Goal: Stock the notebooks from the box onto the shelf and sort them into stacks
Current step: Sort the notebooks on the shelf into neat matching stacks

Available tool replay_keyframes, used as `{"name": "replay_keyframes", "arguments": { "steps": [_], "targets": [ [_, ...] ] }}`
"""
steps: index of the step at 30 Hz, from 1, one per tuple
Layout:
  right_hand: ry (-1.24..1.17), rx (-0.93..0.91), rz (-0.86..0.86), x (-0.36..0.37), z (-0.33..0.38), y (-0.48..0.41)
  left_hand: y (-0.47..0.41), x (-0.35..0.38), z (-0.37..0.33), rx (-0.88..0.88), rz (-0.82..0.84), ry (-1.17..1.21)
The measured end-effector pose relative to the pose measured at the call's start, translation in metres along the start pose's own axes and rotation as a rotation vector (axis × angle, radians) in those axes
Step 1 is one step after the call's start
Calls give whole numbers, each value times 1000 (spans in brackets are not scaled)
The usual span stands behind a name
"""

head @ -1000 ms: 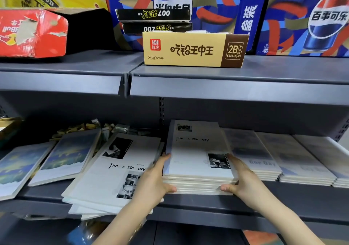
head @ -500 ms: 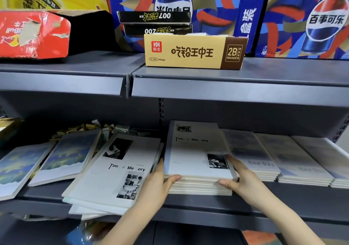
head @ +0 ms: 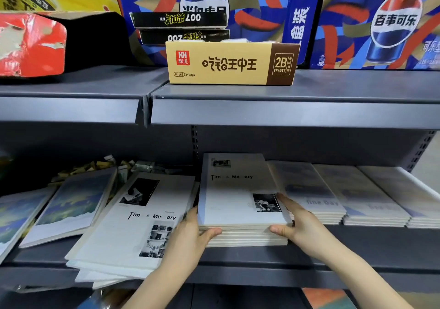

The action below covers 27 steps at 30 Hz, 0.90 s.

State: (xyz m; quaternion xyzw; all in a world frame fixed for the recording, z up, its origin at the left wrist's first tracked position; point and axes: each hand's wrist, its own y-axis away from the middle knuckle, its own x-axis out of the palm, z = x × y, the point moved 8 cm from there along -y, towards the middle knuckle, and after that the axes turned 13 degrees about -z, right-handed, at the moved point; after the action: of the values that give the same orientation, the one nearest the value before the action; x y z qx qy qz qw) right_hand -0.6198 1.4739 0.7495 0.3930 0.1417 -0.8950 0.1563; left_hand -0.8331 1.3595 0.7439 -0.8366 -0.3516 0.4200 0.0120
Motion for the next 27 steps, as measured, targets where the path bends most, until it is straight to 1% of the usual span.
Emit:
{"name": "replay_keyframes", "arguments": {
  "steps": [7, 15, 18, 20, 23, 25, 27],
  "targets": [
    [-12, 15, -3, 3, 3, 2, -6, -3, 0, -25, 26, -87],
    [-71, 14, -29, 4, 3, 2, -9, -1, 3, -30, 95, -63],
    [-165, 4, -100, -1, 9, 7, -10, -2, 4, -45, 127, 6],
    [-218, -31, -195, -8, 20, 12, -11, -12, 2, -60, 91, 105],
    [-219, -136, -320, -15, 43, 18, -16, -36, 8, -75, -24, 178],
    [-203, -202, -365, -12, 58, 19, -18, -53, 15, -77, -80, 191],
    [-198, -251, -359, -4, 77, 20, -20, -66, 24, -82, -110, 192]
  ]
}}
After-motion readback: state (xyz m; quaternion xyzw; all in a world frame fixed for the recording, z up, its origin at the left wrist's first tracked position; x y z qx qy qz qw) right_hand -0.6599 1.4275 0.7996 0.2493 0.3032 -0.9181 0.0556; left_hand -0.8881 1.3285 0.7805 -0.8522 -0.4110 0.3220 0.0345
